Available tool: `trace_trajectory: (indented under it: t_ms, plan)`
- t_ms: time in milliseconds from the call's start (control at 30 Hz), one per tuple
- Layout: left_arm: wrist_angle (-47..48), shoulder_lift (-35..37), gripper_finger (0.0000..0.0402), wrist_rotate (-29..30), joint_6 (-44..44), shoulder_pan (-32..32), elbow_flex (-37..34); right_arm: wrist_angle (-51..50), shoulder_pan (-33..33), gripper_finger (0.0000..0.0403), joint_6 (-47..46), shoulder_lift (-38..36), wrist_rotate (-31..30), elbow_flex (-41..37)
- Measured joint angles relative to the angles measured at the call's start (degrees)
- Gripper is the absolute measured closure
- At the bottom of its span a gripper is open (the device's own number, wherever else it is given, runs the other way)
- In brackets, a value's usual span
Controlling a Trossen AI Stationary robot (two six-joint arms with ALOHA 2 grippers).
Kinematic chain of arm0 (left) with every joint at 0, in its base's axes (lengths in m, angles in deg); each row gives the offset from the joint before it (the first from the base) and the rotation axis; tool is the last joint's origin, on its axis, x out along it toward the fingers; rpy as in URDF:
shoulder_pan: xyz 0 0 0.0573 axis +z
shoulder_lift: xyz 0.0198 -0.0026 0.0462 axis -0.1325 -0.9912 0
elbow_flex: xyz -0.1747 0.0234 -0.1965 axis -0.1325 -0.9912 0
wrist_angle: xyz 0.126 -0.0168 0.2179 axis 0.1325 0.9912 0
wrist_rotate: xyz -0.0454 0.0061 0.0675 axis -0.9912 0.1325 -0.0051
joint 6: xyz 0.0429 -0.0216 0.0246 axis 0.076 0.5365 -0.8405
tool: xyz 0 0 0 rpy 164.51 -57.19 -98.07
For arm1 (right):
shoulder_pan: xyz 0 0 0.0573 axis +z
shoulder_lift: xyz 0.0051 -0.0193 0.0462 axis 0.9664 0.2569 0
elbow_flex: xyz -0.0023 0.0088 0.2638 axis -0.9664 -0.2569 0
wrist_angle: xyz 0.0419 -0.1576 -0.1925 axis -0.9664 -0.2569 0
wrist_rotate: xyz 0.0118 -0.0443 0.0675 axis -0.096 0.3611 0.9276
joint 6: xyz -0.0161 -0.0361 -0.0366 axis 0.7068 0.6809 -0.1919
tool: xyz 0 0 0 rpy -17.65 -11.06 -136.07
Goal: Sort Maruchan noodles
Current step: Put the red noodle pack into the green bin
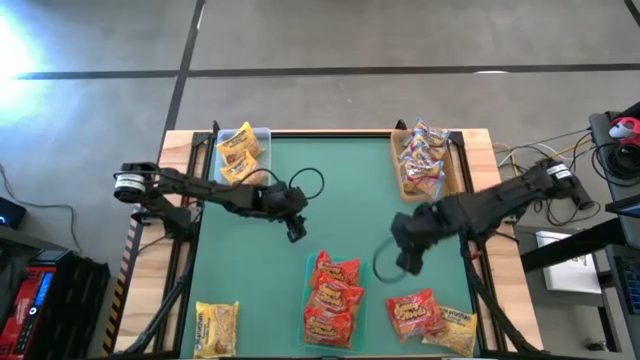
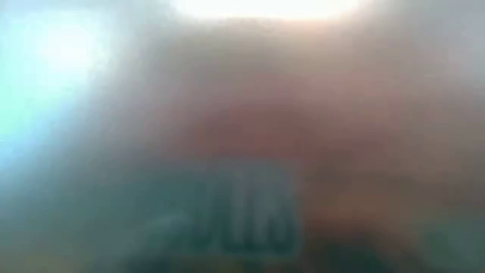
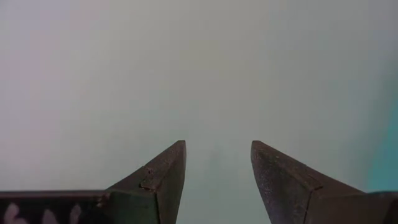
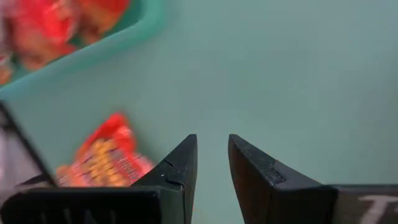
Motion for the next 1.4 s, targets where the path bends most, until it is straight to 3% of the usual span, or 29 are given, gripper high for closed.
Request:
trace_trajectory:
  t_ms: [267,400,567,767,1233,1400]
  plan:
    - [-4.3,-0.1,0.0235,0.1,-1.4,-1.2,0.0,12.2,15.4,0.0325,-14.8,5.7,1.5,0.0]
    - [-4.7,-0.1,0.0235,0.1,-2.1,-1.1,0.0,18.0,20.6,0.0326,-19.7,10.8,6.8,0.2]
    - [-5.1,-0.1,0.0235,0.1,-2.4,-1.1,0.1,26.1,25.4,0.0326,-25.0,16.4,15.0,0.4]
    - [-5.2,-0.1,0.0235,0.1,-2.4,-1.1,0.1,35.2,28.1,0.0326,-29.7,19.7,17.8,0.4]
    - [-5.3,-0.1,0.0235,0.1,-2.6,-1.1,0.1,25.7,28.2,0.0326,-30.8,20.5,17.7,0.4]
    - [-5.3,-0.1,0.0235,0.1,-2.8,-1.1,0.2,21.0,27.6,0.0331,-26.9,20.5,15.3,0.4]
